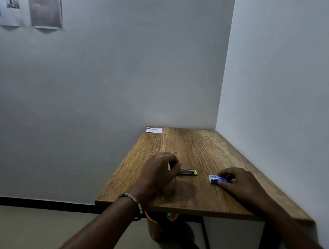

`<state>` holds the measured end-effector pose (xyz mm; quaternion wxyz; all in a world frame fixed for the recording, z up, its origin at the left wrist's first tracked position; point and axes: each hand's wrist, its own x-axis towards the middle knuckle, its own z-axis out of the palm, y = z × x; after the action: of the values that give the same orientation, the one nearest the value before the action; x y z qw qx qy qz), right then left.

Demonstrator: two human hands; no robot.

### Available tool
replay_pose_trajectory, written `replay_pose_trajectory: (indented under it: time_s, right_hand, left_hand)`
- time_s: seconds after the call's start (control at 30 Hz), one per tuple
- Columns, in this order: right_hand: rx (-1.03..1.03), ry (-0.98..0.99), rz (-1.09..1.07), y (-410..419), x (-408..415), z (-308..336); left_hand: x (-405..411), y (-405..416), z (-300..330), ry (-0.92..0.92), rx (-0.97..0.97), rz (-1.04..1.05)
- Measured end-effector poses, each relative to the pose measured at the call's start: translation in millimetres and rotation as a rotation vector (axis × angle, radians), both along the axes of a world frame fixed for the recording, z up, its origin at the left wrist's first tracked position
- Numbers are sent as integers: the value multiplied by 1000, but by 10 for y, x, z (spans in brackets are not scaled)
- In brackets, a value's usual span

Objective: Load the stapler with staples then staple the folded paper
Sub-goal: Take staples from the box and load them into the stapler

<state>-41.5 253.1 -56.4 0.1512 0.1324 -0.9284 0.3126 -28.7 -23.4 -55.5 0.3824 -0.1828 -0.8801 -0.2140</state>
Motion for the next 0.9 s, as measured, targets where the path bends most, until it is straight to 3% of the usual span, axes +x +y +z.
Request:
replay_pose_trajectory:
  time_s: [0.13, 0.3, 0.9]
  right_hand:
    - [4, -14, 44, -91, 17, 15]
    - [-25, -41, 137, -249, 50, 26]
    - [-96, -62, 267, -308, 36, 20]
  left_hand:
    - [-11, 26, -14, -127, -196, -117]
    - [-38, 12, -15, -179, -305, -199]
    - [-59, 8, 2, -332, -332, -237]
